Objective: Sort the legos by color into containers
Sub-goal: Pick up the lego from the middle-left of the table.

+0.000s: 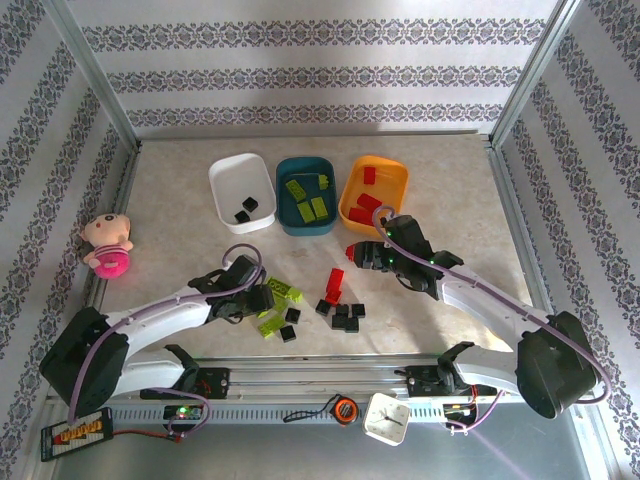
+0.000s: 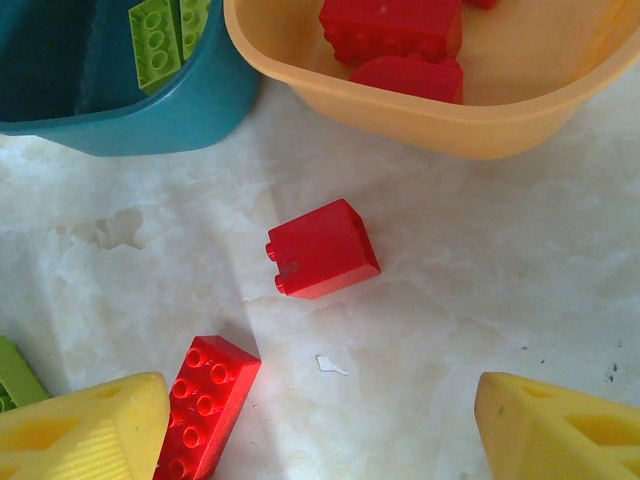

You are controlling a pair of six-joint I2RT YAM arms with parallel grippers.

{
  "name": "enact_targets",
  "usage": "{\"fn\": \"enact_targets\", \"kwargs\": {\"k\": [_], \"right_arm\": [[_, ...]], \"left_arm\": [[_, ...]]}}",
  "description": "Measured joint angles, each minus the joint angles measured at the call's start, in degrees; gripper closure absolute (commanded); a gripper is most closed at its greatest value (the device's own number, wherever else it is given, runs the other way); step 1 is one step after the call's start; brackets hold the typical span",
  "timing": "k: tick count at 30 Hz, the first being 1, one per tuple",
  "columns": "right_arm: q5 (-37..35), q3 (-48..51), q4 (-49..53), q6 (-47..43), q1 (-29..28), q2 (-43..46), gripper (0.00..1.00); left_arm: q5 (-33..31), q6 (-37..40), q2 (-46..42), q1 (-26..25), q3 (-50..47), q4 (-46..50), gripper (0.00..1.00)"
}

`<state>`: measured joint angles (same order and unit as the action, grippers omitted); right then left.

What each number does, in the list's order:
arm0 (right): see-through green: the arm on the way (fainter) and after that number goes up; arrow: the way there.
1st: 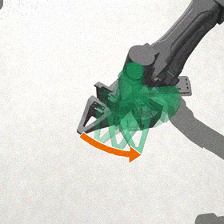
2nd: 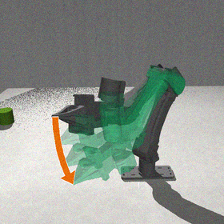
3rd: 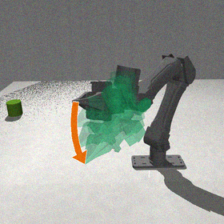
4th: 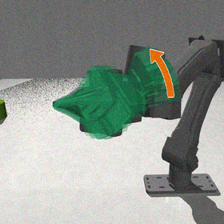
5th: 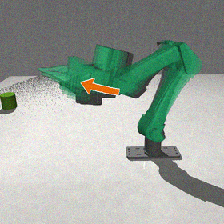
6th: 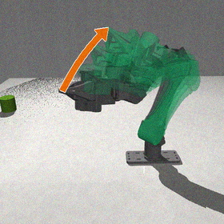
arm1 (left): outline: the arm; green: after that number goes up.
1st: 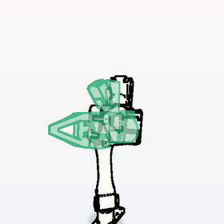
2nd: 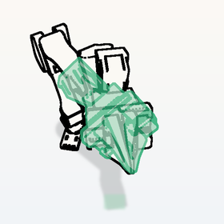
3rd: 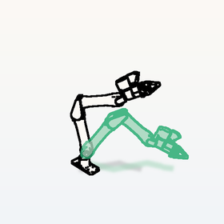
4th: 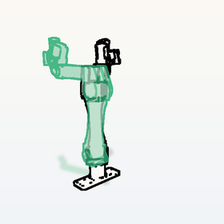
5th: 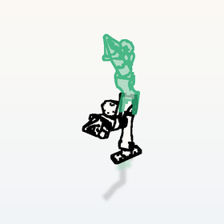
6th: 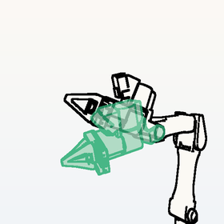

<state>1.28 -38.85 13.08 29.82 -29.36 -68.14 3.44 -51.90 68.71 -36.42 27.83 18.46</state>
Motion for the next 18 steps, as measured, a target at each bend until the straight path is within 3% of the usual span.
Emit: {"fn": "enact_targets", "kwargs": {"k": [4, 10, 18], "right_arm": [[-0.1, 0.0, 0.0, 0.0, 0.0, 0.2, 0.20], [-0.2, 0.0, 0.0, 0.0, 0.4, 0.2, 0.20], [-0.1, 0.5, 0.0, 0.0, 0.4, 0.9, 0.20]], "left_arm": [[-0.5, 0.0, -2.6, 0.0, -1.2, 0.2, 0.65], [-0.7, 0.3, -6.7, 0.0, -0.4, 1.4, 0.68], [0.4, 6.9, 2.1, 3.5, 17.8, 3.3, 0.70]]}}
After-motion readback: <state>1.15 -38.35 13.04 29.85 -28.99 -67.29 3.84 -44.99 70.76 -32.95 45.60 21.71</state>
